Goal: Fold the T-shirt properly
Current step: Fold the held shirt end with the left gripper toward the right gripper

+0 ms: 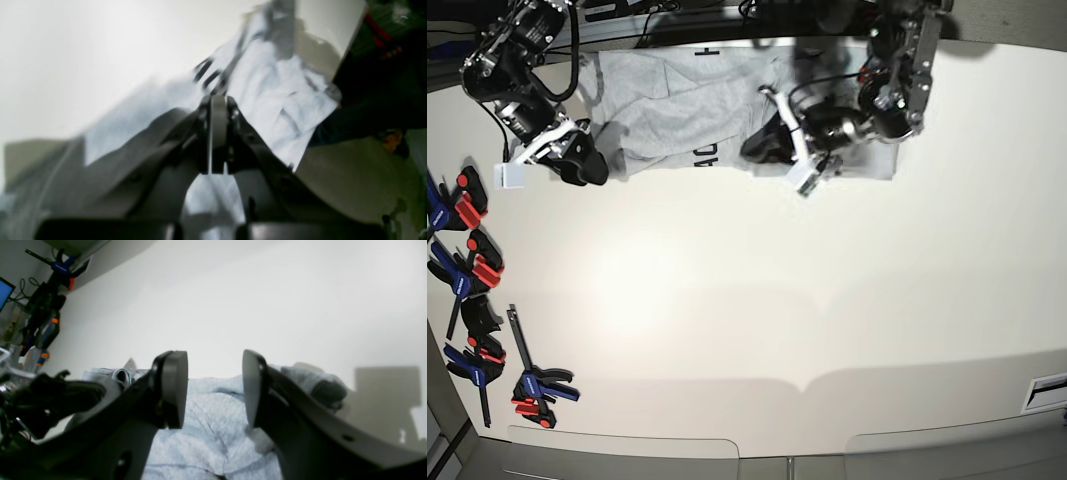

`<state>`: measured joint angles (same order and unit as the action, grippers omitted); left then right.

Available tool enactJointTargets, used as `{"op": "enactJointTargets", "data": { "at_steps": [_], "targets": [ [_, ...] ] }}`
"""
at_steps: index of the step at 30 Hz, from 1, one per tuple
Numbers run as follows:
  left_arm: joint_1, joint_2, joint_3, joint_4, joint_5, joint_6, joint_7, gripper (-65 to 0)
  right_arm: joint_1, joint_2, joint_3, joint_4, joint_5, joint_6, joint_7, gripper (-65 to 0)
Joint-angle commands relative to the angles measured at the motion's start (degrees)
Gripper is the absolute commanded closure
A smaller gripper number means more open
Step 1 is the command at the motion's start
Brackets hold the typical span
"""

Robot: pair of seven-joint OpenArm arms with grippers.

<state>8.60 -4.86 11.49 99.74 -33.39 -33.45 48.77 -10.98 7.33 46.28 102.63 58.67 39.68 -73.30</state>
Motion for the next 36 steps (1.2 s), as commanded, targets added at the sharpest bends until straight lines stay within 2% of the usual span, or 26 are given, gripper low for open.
{"op": "enactJointTargets", "data": {
  "at_steps": [1,6,9,14,16,17,21,29,32,36],
  "targets": [
    [-1.1,0.3,0.3,0.9,-1.2,-0.4,-1.6,0.0,0.3,0.8,0.2,1.0,1.7,0.3,1.3,-25.4],
    [-2.0,-0.8,0.5,1.1,-2.6,-0.3,-0.5,0.0,0.3,1.3,0.2,1.0,1.1,0.3,1.2,-25.4],
    [-1.9,-3.1,0.5,1.1,-3.7,-0.3,1.0,0.0,-0.4,3.6,0.2,0.8,-6.4,0.3,1.6,-25.9],
    [-1.8,-7.1,0.5,1.1,-3.7,-0.3,1.7,0.0,-7.3,9.3,0.2,-2.5,-14.7,0.1,9.6,-45.4],
    [-1.8,-8.0,0.5,1.1,-3.7,-0.4,1.7,0.0,-8.7,10.3,0.2,-4.9,-15.0,-4.0,10.3,-47.3],
    [-1.8,-8.3,0.5,1.1,-3.8,-0.4,1.6,0.0,-8.8,10.4,0.2,-6.0,-15.0,-4.7,10.3,-47.3],
    [-1.8,-8.3,0.5,1.1,-3.7,-0.3,0.9,0.0,-8.7,10.0,0.1,-10.5,-9.9,-4.7,10.0,-47.3],
    [-1.8,-8.3,0.5,1.1,-3.7,-0.4,0.9,0.0,-8.7,9.4,0.1,-20.7,-4.1,-4.0,8.6,-47.2],
    [-1.8,-8.3,0.5,1.1,-3.8,-0.4,0.8,0.0,-8.5,9.3,0.1,-24.6,1.3,-1.9,5.2,-47.2],
    [-1.8,-8.4,0.5,1.1,-3.8,-0.3,0.9,0.0,-8.1,9.3,0.1,-26.6,5.1,-1.6,0.7,-47.2]
  ]
}}
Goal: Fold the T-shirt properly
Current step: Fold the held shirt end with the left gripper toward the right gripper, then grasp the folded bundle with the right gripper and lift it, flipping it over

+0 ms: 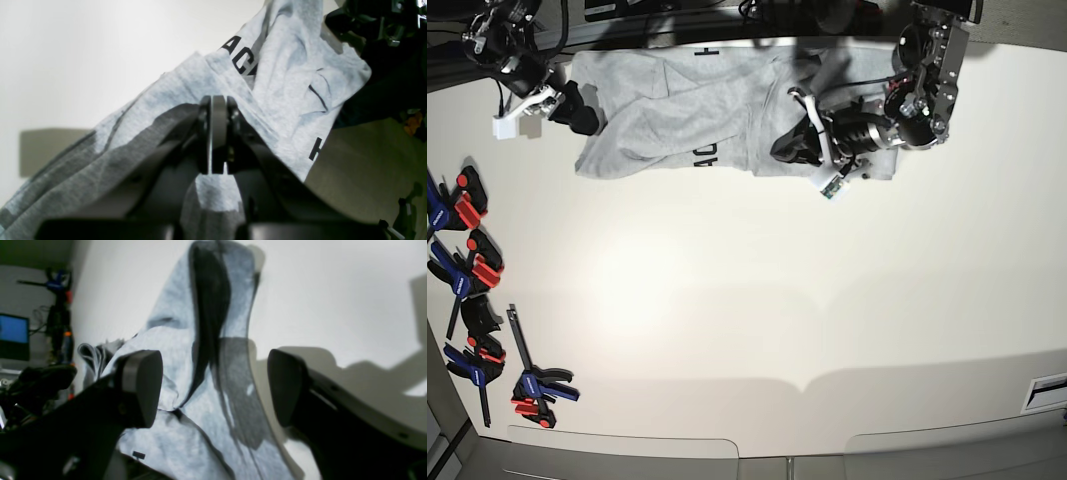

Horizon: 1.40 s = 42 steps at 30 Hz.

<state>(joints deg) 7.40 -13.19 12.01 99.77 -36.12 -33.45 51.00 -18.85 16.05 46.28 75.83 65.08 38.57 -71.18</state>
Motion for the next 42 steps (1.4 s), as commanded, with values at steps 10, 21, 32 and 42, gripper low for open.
{"op": "enactJointTargets", "data": {
  "at_steps": [10,21,32,42],
  "targets": [
    [-0.6,0.0,0.0,1.1,-1.0,-0.3,-1.4,0.0,0.1,0.6,0.1,0.2,0.0,-0.5,-3.7,-47.1],
    [-0.6,0.0,-0.1,1.1,-1.0,-0.3,-1.3,0.0,0.1,0.6,-10.3,0.2,-0.3,-0.9,-3.6,-47.0],
    [-0.6,-0.4,-0.7,1.5,-1.1,-0.3,0.5,0.0,0.1,1.4,-15.0,0.3,-0.3,-2.0,-2.8,-38.7],
    [6.3,-3.6,-19.6,2.2,-6.4,1.1,5.0,0.0,7.1,2.1,-7.8,0.5,-0.3,-2.0,-4.3,0.0]
  ]
}}
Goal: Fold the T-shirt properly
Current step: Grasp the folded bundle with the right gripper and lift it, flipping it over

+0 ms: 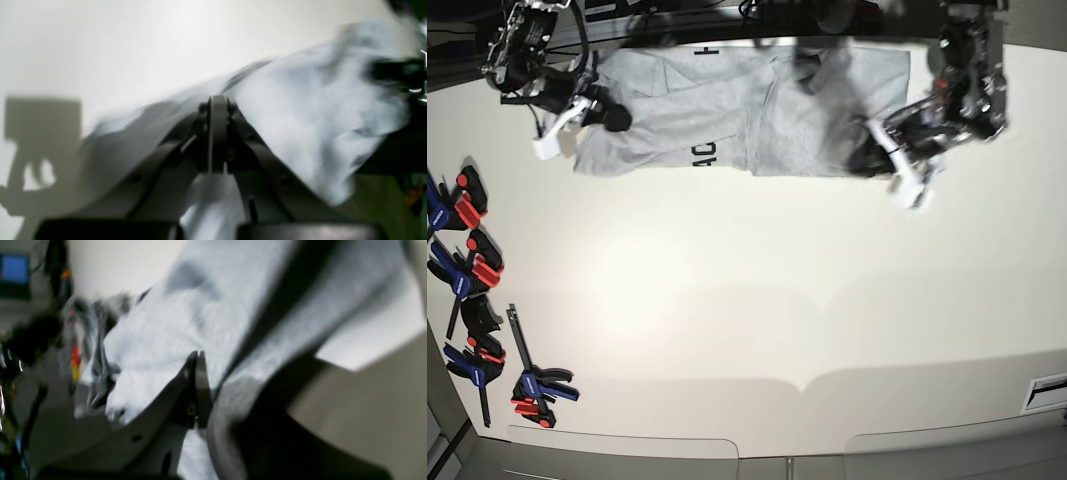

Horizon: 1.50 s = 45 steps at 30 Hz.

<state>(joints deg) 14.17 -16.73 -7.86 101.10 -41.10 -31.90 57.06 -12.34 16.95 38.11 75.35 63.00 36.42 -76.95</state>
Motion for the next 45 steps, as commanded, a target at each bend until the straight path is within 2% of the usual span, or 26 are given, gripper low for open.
{"op": "enactJointTargets", "data": {
  "at_steps": [1,4,9,13,16,20,26,31,37,39,43,44,45],
  "targets": [
    [1.3,-0.7,-1.6,0.9,-1.4,-0.4,-1.4,0.0,2.3,1.2,1.6,0.9,1.7,0.2,0.7,0.0],
    [6.5,-2.0,-7.0,0.9,-1.3,-0.4,-3.1,0.0,7.1,1.2,4.7,0.9,1.7,0.2,-3.1,0.0],
    [13.5,-2.5,-12.4,0.9,-0.9,-0.4,-7.0,0.0,11.0,1.9,4.7,0.9,2.8,0.2,-3.1,0.0],
    [16.3,-1.9,-12.2,0.6,-1.0,-0.4,-8.0,0.0,11.3,1.6,2.1,2.1,13.4,1.3,-3.1,0.0],
    [16.6,-0.4,-11.6,-0.8,-0.9,-0.4,-8.2,0.0,10.9,-0.4,-1.2,5.1,19.4,2.4,-3.1,0.0],
    [16.1,1.8,-11.1,-4.3,-0.9,-0.4,-9.6,0.0,8.9,-6.4,-8.3,12.4,19.4,2.8,-3.1,0.0],
    [15.8,3.1,-11.2,-7.3,-1.0,-0.5,-10.1,0.0,4.8,-18.0,-23.1,21.7,9.8,2.9,-3.1,0.0],
    [15.8,3.1,-11.2,-7.5,-1.0,-0.5,-10.1,0.0,4.4,-25.2,-35.7,22.2,-0.9,2.6,-1.2,0.0],
    [15.8,3.1,-11.2,-7.5,-1.0,-0.4,-10.0,0.0,4.4,-26.0,-48.1,22.1,-19.0,-0.6,7.1,0.0],
    [15.8,3.1,-11.2,-7.5,-1.0,-0.4,-10.1,0.0,4.4,-26.0,-51.4,22.1,-23.2,-1.5,8.5,0.0],
    [15.8,3.1,-11.2,-7.5,-1.0,-0.5,-10.1,0.0,4.4,-26.0,-57.0,22.1,-23.8,-1.6,8.8,0.0],
    [15.8,3.1,-11.2,-7.5,-1.0,-0.5,-10.1,0.0,4.4,-26.0,-58.5,22.1,-23.8,-1.6,8.8,-1.7],
    [15.8,3.1,-11.2,-7.5,-1.0,-0.5,-10.1,0.0,4.4,-26.0,-60.0,22.1,-23.8,-1.6,8.8,-6.7]
  ]
}}
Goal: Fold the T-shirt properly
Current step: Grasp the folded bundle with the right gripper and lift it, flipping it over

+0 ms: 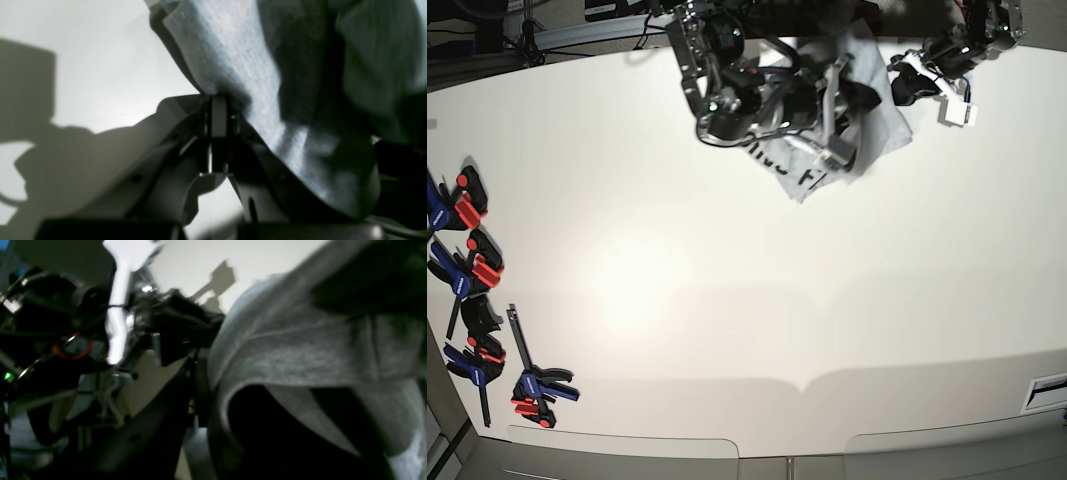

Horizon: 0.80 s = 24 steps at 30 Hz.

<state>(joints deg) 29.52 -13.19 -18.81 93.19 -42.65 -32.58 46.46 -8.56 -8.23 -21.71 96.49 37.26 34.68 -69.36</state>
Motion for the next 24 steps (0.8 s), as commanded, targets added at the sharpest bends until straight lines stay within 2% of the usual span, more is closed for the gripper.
{"op": "enactJointTargets", "data": {
  "at_steps": [1,3,4,10,15,24],
  "targets": [
    [0.5,-0.5,-0.2,0.4,0.6,0.2,0.5,0.0,0.6,-0.8,-1.7,1.0,1.9,0.1,1.2,-11.6],
    [0.5,-0.5,-0.2,0.4,0.6,0.2,0.5,0.0,0.6,-0.8,-4.4,1.0,1.9,0.1,1.3,-18.6],
    [0.5,-0.5,-0.2,0.4,0.6,0.2,0.5,0.0,0.6,-0.8,-5.6,1.0,1.9,0.1,1.5,-19.6],
    [0.5,-0.5,-0.2,0.4,0.6,0.2,0.6,0.0,1.0,-0.8,-10.5,1.1,3.6,0.1,3.0,-19.6],
    [0.5,-0.5,-0.2,0.4,0.6,0.2,0.6,0.0,1.1,-0.8,-10.5,2.8,5.1,2.1,6.4,-19.5],
    [0.5,-0.5,-0.2,0.4,0.6,0.2,0.6,0.0,5.6,-0.8,-7.4,16.2,4.9,2.2,4.9,-19.5]
  ]
}}
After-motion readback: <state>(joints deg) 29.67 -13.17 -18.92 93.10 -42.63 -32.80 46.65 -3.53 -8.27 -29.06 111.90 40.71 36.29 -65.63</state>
